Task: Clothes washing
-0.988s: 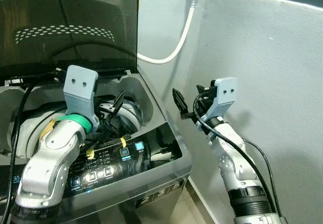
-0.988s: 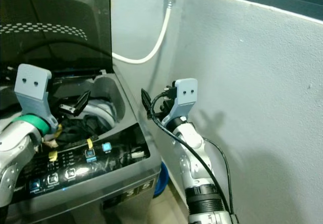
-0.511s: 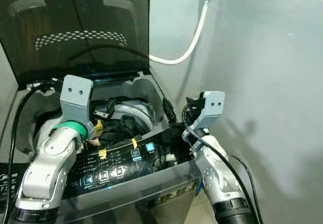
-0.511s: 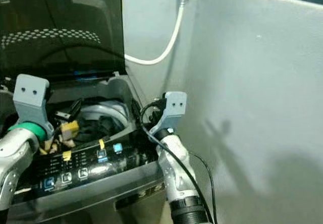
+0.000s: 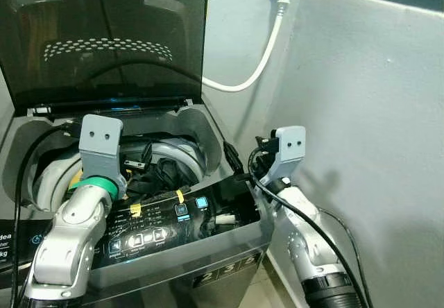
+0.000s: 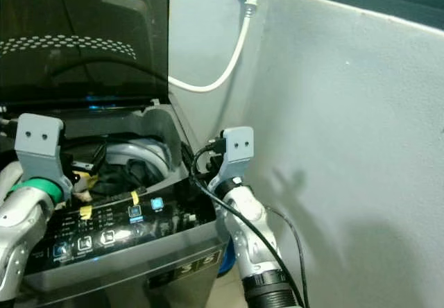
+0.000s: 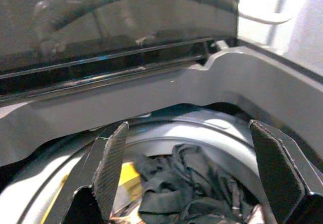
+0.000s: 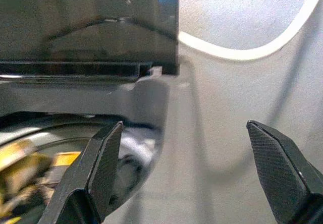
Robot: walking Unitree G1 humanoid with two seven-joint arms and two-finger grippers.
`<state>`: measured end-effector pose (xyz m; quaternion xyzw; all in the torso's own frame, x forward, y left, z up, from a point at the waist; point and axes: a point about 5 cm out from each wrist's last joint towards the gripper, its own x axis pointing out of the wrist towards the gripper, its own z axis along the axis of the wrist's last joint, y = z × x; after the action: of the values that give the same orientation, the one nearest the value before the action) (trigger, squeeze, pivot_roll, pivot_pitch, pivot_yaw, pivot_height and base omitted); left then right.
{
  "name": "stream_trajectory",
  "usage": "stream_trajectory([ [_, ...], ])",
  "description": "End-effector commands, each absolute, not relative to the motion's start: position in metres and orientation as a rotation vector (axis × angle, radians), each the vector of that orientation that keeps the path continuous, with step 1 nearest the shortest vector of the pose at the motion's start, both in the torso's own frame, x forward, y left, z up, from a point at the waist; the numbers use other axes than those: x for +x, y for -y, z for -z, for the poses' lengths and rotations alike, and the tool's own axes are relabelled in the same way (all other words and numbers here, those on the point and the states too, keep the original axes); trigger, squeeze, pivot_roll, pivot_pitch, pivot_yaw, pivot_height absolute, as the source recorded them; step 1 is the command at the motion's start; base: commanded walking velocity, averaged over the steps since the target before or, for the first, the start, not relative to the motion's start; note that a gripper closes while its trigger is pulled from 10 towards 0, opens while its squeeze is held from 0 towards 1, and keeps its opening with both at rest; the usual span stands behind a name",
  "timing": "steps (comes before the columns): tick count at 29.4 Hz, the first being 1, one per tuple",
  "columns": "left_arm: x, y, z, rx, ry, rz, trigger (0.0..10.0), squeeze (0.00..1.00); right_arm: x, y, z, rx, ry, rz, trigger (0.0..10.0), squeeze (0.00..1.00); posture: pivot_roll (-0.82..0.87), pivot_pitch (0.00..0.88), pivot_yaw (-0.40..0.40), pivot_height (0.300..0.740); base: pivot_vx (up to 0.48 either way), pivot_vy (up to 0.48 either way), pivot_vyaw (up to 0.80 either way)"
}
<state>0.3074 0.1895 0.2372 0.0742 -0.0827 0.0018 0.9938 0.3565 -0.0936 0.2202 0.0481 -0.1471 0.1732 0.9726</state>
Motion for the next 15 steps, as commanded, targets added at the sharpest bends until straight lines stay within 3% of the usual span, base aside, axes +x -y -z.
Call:
stream_trajectory([
  [1,0.304,-0.18,-0.235,0.156,0.175,0.043,10.0,0.0,0.362,0.112,-0.221,0.099,0.305,-0.238,10.0,0.0,0.05,0.0,-0.109,0.74,0.0,0.0,0.0],
  [5,0.302,-0.179,-0.235,0.161,0.173,0.066,10.0,0.0,0.366,0.134,-0.212,0.142,0.27,-0.111,10.0,0.0,0.05,0.0,-0.091,0.74,0.0,0.0,0.0],
  [11,0.302,-0.18,-0.237,0.162,0.17,0.079,10.0,0.0,0.363,0.141,-0.202,0.155,0.241,-0.045,10.0,0.0,0.06,0.0,-0.06,0.74,0.0,0.0,0.0],
  [15,0.304,-0.181,-0.237,0.16,0.17,0.099,10.0,0.0,0.356,0.143,-0.196,0.125,0.254,0.01,10.0,0.0,0.07,0.0,0.01,0.74,0.0,0.0,0.0],
])
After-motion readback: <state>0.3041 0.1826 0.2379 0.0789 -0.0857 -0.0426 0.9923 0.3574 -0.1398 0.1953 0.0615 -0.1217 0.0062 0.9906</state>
